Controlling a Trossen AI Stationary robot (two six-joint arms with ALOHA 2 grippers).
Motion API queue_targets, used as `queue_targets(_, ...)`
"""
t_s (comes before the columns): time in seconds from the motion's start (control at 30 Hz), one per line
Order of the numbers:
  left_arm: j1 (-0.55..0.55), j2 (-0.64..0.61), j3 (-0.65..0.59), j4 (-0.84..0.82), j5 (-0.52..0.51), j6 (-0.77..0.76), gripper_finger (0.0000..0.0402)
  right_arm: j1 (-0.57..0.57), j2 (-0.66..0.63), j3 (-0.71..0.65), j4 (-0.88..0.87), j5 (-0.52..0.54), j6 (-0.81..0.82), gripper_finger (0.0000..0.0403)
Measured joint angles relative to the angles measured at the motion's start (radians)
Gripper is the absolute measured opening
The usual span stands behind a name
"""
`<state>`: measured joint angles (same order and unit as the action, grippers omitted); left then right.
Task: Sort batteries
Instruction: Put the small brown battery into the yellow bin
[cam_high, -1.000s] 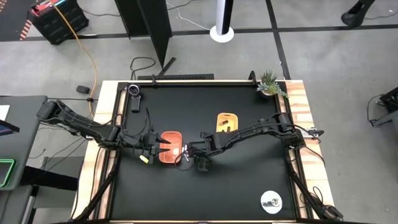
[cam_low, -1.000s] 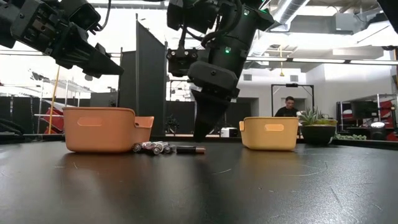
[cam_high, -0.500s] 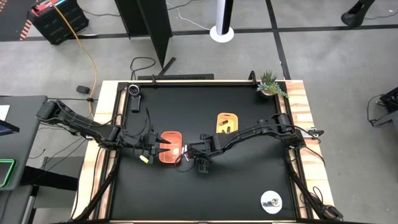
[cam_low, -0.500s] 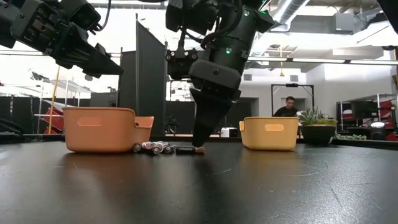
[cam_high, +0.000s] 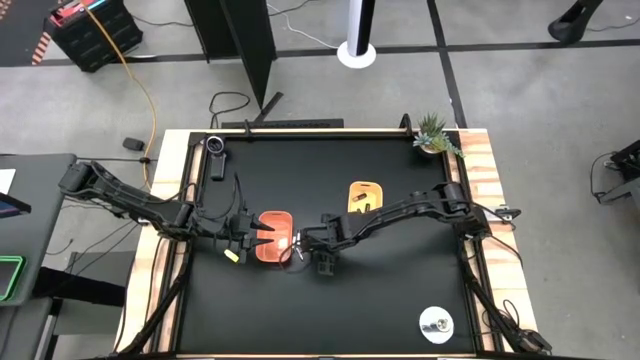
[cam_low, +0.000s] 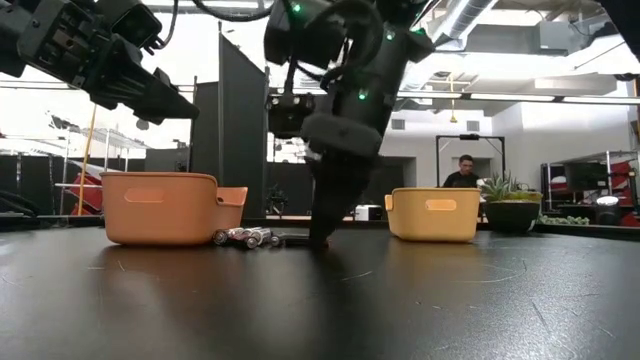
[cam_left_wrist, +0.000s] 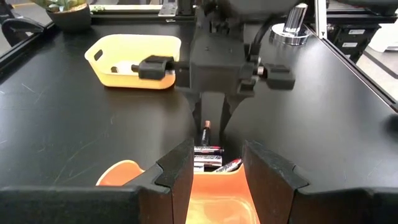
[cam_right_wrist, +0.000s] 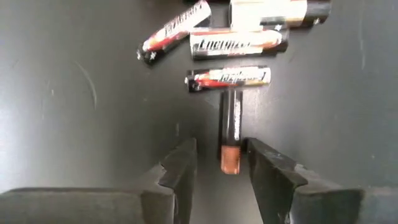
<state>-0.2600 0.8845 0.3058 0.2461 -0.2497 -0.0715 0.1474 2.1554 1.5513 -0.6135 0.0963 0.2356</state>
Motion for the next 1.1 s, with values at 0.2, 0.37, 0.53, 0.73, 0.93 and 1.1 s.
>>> queue_targets(0.2, 0.000, 0.000, 0.000, -0.002, 0.000, 0.000, 0.0132, -0.008, 0.016, 0.003, 0.000, 0.000, 0.000, 0.0153)
queue_targets(0.37, 0.000, 0.000, 0.000, -0.003, 0.000, 0.000, 0.0132, -0.014, 0.017, 0.002, -0.004, 0.000, 0.001, 0.0109)
queue_targets(0.53, 0.000, 0.000, 0.000, -0.003, 0.000, 0.000, 0.0132, -0.025, 0.018, 0.001, -0.011, -0.004, 0.003, 0.0064)
queue_targets(0.73, 0.000, 0.000, 0.000, -0.003, 0.000, 0.000, 0.0132, -0.033, 0.019, 0.000, -0.021, -0.030, 0.002, 0.0039)
queue_targets(0.93, 0.000, 0.000, 0.000, -0.003, 0.000, 0.000, 0.0132, -0.032, 0.019, 0.000, -0.022, -0.045, 0.003, 0.0029)
queue_targets(1.1, 0.000, 0.000, 0.000, -0.003, 0.000, 0.000, 0.0132, -0.032, 0.019, -0.001, -0.022, -0.046, 0.008, 0.0028)
